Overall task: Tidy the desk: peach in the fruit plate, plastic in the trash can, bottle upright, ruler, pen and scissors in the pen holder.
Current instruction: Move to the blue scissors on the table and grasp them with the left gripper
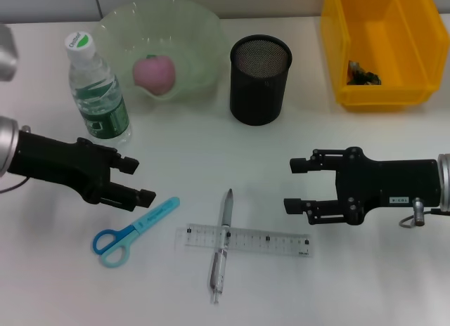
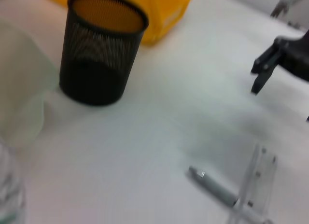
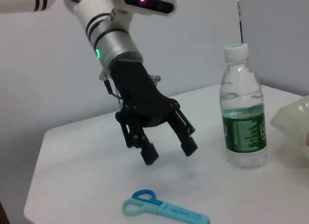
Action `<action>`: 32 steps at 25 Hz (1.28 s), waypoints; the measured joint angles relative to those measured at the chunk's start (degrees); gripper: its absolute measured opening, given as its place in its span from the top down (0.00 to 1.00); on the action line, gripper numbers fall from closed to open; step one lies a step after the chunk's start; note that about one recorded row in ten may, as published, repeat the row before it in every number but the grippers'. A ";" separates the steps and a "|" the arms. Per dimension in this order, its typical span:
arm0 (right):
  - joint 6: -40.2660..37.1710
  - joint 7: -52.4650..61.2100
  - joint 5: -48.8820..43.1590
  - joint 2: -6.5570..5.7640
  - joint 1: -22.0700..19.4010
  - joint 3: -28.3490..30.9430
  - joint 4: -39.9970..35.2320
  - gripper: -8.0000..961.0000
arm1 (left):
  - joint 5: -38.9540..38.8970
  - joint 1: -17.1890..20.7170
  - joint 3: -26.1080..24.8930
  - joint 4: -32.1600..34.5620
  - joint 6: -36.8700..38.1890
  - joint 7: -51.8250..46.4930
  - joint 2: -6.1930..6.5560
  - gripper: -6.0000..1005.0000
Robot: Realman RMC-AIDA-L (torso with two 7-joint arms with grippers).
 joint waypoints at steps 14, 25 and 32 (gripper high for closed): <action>0.63 -0.42 0.85 0.09 0.10 0.09 -0.43 0.24 | 13.41 -8.14 17.84 10.25 1.54 -22.01 -0.64 0.22; 2.27 -0.45 1.59 0.09 1.16 0.14 -0.34 0.24 | 20.32 -12.43 31.34 9.98 -0.09 -33.70 -1.14 0.22; 2.81 0.05 2.84 0.17 2.40 0.03 0.00 0.24 | 21.34 -13.72 32.54 6.84 -0.15 -34.89 -1.15 0.22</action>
